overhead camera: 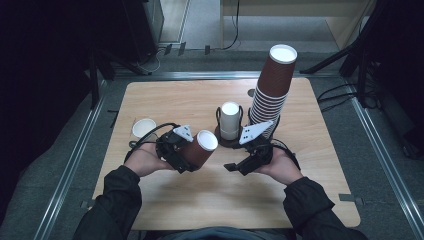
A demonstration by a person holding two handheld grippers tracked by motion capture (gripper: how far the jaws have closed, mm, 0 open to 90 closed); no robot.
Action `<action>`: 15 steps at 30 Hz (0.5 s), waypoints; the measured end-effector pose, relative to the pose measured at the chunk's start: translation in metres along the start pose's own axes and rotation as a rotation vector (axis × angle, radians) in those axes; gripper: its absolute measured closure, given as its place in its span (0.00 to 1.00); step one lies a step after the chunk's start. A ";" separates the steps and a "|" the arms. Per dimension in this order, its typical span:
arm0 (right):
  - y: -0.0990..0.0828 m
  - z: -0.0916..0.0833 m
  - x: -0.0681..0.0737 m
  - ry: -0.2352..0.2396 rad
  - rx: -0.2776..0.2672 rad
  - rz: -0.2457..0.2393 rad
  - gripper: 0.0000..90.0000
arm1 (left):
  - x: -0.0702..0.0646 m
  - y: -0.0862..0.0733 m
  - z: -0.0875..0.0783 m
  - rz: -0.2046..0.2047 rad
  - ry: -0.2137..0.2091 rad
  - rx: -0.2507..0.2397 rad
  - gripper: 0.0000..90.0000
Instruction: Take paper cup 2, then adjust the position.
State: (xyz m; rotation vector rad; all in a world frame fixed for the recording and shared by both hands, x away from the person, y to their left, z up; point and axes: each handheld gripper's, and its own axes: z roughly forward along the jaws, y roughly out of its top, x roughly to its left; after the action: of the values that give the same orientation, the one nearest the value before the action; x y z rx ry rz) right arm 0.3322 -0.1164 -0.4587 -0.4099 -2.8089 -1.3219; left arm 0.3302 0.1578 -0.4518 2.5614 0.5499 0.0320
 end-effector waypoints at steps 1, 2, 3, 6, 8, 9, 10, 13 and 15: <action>0.000 0.000 0.000 0.002 0.002 -0.001 0.23 | -0.001 0.001 0.001 0.005 0.004 0.014 0.12; 0.000 0.001 0.000 0.004 0.005 0.001 0.23 | -0.001 0.001 0.002 0.006 0.006 0.024 0.12; 0.000 0.001 0.000 0.003 0.009 0.004 0.23 | -0.002 0.002 0.004 0.014 0.009 0.039 0.12; -0.002 0.001 0.000 0.004 0.009 0.003 0.23 | -0.004 0.006 0.007 0.026 0.000 0.055 0.12; -0.003 0.001 0.000 0.007 0.010 0.009 0.22 | -0.005 0.008 0.009 0.024 -0.012 0.058 0.12; -0.003 0.001 0.000 0.010 0.007 0.009 0.22 | -0.005 0.009 0.010 0.034 -0.013 0.064 0.12; -0.002 0.001 0.000 0.016 0.002 0.008 0.22 | -0.005 0.009 0.012 0.030 -0.019 0.064 0.12; -0.001 0.001 -0.001 0.032 -0.006 0.012 0.20 | -0.007 0.011 0.016 0.031 -0.042 0.078 0.11; 0.000 0.002 -0.001 0.041 -0.013 0.010 0.19 | -0.009 0.013 0.020 0.035 -0.055 0.095 0.11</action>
State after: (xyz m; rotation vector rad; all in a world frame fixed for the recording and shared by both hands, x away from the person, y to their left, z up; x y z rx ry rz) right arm 0.3334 -0.1151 -0.4598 -0.3919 -2.7629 -1.3317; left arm 0.3295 0.1351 -0.4618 2.6557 0.4966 -0.0538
